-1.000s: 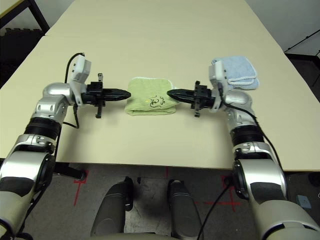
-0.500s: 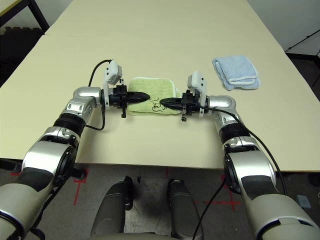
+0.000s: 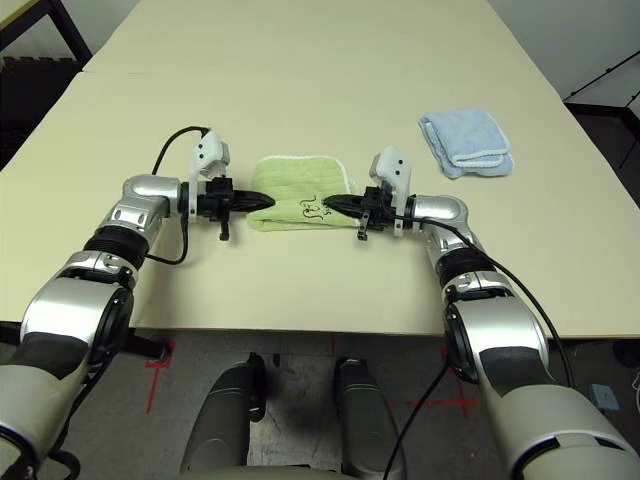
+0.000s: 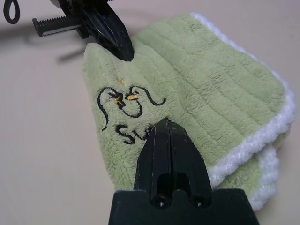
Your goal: Fold the towel and set it aside.
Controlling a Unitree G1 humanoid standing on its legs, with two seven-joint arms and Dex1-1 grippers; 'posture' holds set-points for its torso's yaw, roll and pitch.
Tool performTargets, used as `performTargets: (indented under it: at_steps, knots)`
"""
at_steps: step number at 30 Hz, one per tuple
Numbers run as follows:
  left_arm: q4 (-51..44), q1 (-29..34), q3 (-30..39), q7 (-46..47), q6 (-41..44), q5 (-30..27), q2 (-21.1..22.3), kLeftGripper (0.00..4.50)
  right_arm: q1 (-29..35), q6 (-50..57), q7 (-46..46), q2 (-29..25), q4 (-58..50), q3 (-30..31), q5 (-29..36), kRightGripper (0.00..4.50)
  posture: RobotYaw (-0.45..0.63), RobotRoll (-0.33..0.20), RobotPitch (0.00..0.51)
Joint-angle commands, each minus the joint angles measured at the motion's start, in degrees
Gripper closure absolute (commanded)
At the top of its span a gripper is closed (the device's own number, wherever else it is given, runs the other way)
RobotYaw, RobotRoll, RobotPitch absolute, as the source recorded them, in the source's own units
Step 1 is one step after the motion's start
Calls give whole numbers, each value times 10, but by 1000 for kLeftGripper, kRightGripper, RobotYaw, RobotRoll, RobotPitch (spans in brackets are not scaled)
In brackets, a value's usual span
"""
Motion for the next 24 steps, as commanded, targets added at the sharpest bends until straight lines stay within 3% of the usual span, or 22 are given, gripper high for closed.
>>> performTargets:
  at_steps: [1,5,10,14,19,24]
  knots:
    - [14,7,0,3,-2,13,3,4463,0,-3,-8,2,17,1,-11,4500,-2,0,198]
    - [13,3,3,-4,-1,11,5,4463,-1,-3,5,3,14,-9,0,4500,1,0,197]
    - [-6,-9,24,-45,6,-14,13,4463,-24,26,54,2,-16,-53,61,4500,0,0,186]
    - [-17,-29,58,-54,32,-45,4,4463,-45,58,8,20,-27,-87,89,4500,5,0,182]
    - [6,-69,113,93,76,-69,-35,4463,-59,80,-93,55,-19,-87,72,4500,13,0,178]
    - [13,-68,122,151,95,-63,-56,4463,-56,84,-153,73,-8,-64,36,4500,13,0,179]
